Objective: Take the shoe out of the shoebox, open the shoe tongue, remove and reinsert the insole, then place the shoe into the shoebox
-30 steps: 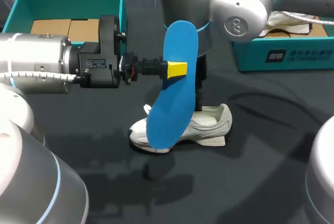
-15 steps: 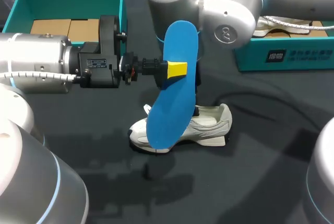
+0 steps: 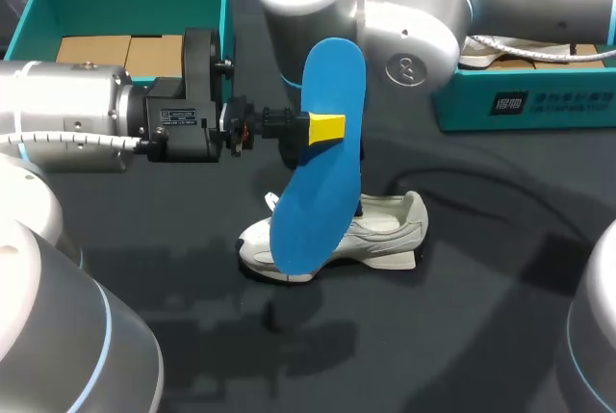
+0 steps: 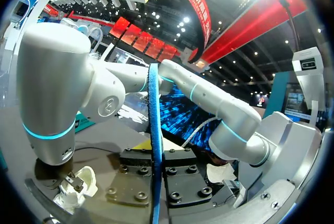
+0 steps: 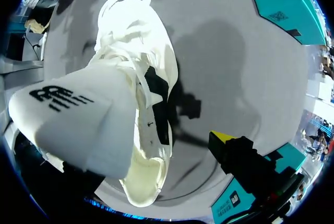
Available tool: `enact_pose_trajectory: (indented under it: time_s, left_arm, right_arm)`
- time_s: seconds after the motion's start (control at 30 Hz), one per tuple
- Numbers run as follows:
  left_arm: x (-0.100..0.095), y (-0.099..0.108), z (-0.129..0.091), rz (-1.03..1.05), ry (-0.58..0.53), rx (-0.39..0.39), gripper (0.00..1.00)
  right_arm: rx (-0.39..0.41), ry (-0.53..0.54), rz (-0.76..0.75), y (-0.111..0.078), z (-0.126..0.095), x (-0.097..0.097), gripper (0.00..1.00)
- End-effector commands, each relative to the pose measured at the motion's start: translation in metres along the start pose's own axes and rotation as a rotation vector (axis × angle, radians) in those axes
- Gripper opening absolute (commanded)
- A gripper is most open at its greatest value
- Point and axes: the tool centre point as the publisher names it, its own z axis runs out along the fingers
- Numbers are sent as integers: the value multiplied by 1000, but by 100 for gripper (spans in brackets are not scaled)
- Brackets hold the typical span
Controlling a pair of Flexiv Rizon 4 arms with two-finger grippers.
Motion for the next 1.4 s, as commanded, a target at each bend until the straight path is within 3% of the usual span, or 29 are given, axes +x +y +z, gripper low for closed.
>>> enact_pose_trajectory:
  time_s: [0.03,0.83,0.87,1.0,1.17,1.27,1.33,1.4]
  left_arm:
    - [-1,1,2,1,0,2,0]
    - [-1,1,2,1,0,2,0]
    - [-1,1,2,1,0,2,0]
    - [-1,1,2,1,0,2,0]
    - [-1,1,2,1,0,2,0]
    - [-1,1,2,1,0,2,0]
    - [-1,1,2,1,0,2,0]
    - [-1,1,2,1,0,2,0]
  right_arm:
    - [4,-4,-2,2,0,1,100]
    - [-4,15,9,-3,18,3,100]
    - [-3,15,9,-4,19,3,96]
    - [-3,16,8,-3,21,2,94]
    - [-7,22,13,-4,26,2,80]
    - [-11,24,20,-6,28,2,64]
    - [-14,26,22,-8,30,1,47]
    - [-17,30,23,-9,32,1,41]
